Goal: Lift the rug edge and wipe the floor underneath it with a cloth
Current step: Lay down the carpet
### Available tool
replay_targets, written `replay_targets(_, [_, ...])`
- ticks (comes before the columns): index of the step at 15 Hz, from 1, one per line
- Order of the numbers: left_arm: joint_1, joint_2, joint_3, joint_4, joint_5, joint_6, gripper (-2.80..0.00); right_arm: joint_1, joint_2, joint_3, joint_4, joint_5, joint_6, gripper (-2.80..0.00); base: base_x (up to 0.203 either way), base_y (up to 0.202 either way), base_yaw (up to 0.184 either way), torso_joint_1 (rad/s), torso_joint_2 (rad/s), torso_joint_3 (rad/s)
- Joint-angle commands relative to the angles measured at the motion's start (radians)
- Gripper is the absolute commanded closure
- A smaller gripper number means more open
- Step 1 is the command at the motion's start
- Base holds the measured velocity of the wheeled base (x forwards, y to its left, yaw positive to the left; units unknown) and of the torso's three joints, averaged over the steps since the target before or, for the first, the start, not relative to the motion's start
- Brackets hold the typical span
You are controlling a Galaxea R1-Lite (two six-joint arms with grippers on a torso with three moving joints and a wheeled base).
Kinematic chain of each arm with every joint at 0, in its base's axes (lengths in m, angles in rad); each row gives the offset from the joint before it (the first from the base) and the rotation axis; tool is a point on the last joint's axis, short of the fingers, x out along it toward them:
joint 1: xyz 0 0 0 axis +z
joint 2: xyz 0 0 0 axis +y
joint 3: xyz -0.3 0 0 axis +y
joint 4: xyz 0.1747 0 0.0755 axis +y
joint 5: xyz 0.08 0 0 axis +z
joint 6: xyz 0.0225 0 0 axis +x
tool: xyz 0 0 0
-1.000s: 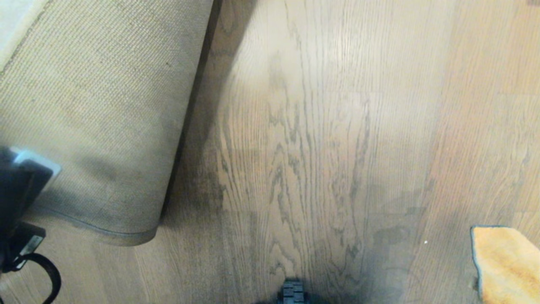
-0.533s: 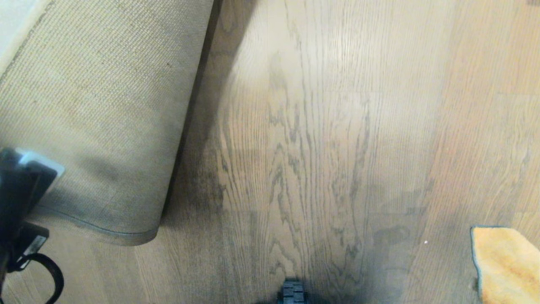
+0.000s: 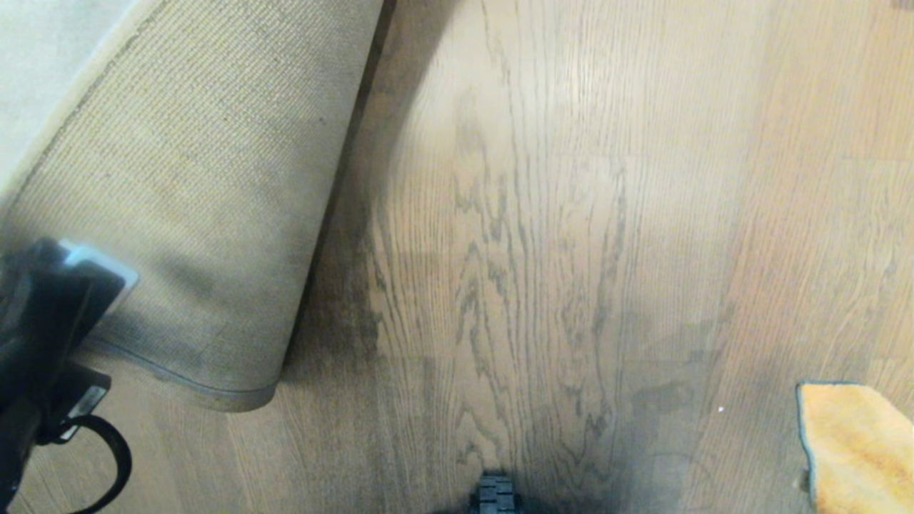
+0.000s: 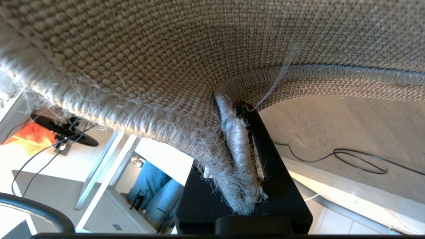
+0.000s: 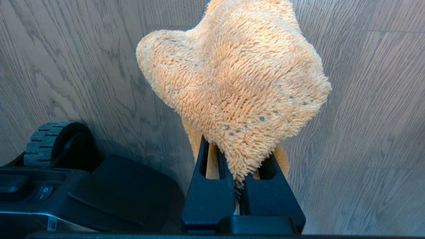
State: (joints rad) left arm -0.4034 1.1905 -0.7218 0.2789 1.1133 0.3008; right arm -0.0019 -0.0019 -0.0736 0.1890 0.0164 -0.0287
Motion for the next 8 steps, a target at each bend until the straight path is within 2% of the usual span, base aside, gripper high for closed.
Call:
replay_targets(1, [-0.005, 0.009, -0.008, 0.0, 0.003, 0.0, 0.0, -0.001, 0.002, 0.0, 0.001, 0.002, 0.0, 0.0, 0.0, 0.0, 0.0, 0.0, 0.0, 0.0])
replay_targets(4, [-0.008, 0.003, -0.008, -0.001, 0.002, -0.006, 0.0, 0.0, 0.002, 0.0, 0.001, 0.0, 0.0, 0.0, 0.0, 0.0, 0.0, 0.0, 0.0, 0.0])
replay_targets(6, [-0.008, 0.003, -0.008, -0.001, -0.049, -0.009, 0.0, 0.0, 0.002, 0.0, 0.001, 0.002, 0.0, 0.0, 0.0, 0.0, 0.0, 0.0, 0.0, 0.0])
replay_targets(8, [-0.008, 0.003, -0.006, -0.03, -0.056, -0.009, 0.0, -0.001, 0.002, 0.0, 0.001, 0.002, 0.0, 0.0, 0.0, 0.0, 0.0, 0.0, 0.0, 0.0])
